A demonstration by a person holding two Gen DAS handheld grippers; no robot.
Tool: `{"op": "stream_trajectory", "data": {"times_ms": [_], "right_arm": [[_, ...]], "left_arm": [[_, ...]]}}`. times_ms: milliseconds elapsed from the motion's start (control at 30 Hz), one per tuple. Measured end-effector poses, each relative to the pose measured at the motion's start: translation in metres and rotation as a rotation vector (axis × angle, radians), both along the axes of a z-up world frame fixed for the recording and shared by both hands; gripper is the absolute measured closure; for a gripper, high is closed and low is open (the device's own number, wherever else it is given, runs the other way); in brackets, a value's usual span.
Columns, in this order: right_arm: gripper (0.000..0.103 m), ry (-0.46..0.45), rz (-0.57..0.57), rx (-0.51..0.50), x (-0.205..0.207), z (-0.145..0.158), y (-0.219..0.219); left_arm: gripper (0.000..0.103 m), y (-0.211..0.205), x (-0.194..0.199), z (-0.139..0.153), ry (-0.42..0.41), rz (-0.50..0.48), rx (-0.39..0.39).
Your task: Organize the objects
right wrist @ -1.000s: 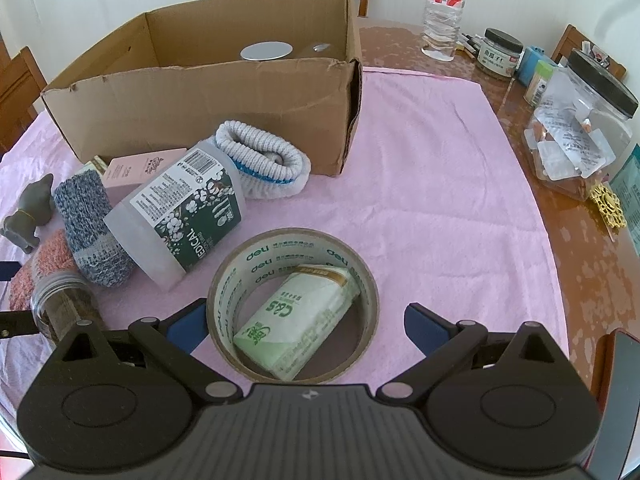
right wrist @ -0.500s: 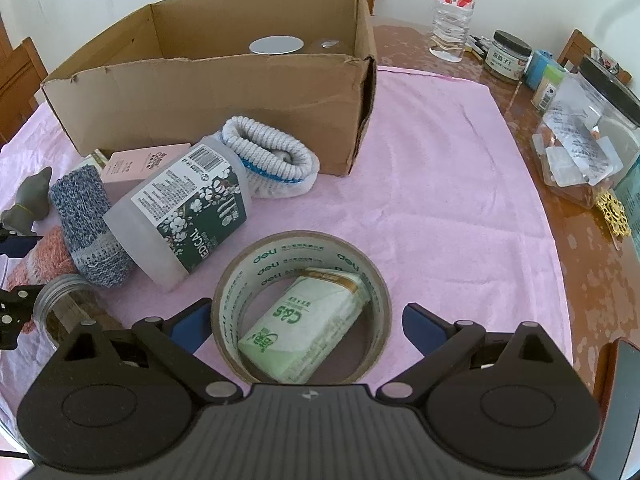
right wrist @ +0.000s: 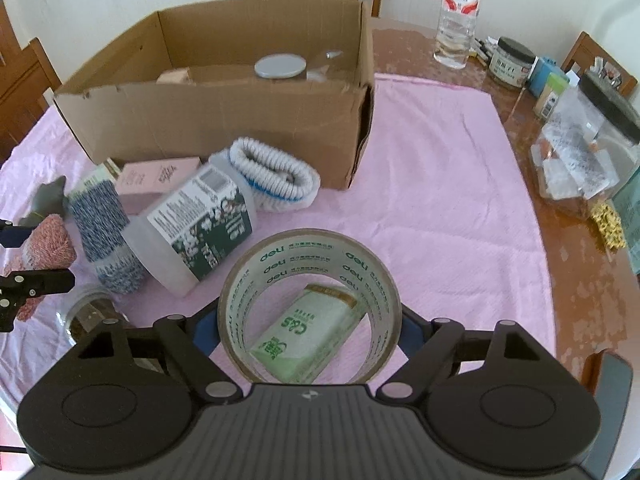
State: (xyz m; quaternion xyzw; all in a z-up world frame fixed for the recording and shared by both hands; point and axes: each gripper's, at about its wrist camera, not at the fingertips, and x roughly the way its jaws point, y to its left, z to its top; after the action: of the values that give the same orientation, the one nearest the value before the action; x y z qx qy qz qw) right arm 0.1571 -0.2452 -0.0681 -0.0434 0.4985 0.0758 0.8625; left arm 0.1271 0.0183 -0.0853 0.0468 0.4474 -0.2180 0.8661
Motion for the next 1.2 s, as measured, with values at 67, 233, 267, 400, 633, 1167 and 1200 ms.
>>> {"op": "stream_trajectory", "data": {"times_ms": [67,233,267,400,633,1167,1200], "right_arm": [[0.016,-0.004,0.012,0.003,0.000,0.009,-0.002],[0.016,-0.025,0.079,-0.019,0.002,0.030,-0.001],[0.016,-0.030,0.088,-0.028,0.002,0.033,0.000],[0.016,-0.049,0.131,-0.019,0.007,0.052,0.003],[0.016,-0.101,0.199,0.029,0.021,0.087,0.012],[0.016,-0.194,0.266,0.027,0.095,0.121,0.028],[0.016,-0.195,0.266,0.026,0.100,0.121,0.029]], "left_arm": [[0.040,0.000,0.000,0.009,-0.005,-0.003,0.009],[0.040,-0.002,0.003,0.034,-0.017,-0.027,0.036],[0.040,-0.003,0.003,0.039,-0.019,-0.032,0.037],[0.040,-0.007,0.010,0.061,-0.038,-0.043,0.043],[0.040,-0.018,0.041,0.101,-0.118,-0.048,0.029],[0.006,-0.043,0.134,0.106,-0.217,0.062,0.041],[0.006,-0.042,0.136,0.105,-0.207,0.062,0.035]]}}
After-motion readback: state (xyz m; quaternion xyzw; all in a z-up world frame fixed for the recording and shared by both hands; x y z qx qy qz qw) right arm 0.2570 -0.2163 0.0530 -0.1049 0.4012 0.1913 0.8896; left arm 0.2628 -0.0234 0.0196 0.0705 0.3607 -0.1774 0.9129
